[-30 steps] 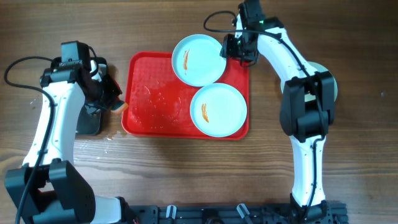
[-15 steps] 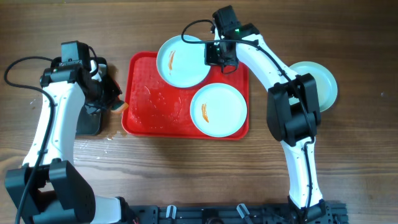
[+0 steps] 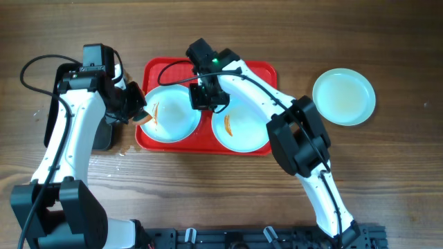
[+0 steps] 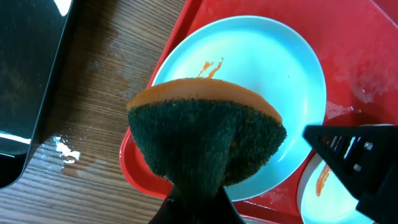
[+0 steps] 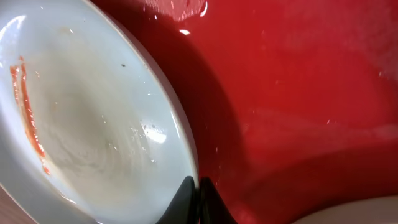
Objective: Clean dirty plates on tray and stack at the side
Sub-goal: 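Grip the rim of the upper-left plate with the right gripper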
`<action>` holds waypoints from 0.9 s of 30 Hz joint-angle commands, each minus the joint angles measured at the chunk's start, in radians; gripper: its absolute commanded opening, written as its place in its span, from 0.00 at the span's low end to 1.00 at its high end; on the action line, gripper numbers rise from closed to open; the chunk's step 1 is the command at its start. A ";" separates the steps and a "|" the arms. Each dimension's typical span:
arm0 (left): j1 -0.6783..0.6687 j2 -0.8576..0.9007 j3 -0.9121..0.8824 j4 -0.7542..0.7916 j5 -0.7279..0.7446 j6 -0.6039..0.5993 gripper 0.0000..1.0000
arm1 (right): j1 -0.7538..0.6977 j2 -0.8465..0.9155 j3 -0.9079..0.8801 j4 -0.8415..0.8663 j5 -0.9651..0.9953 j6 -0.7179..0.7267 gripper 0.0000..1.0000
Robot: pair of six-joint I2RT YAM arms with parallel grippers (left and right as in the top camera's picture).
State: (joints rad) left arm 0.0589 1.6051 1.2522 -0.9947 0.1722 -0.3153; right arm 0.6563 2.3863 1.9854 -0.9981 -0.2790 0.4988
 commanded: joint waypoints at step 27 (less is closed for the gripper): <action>-0.003 -0.010 -0.024 0.038 0.014 0.021 0.04 | 0.058 0.013 0.002 0.015 0.115 0.028 0.55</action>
State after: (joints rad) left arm 0.0589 1.6051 1.2385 -0.9577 0.1738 -0.3149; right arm 0.7074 2.3863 1.9854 -0.9836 -0.1848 0.5266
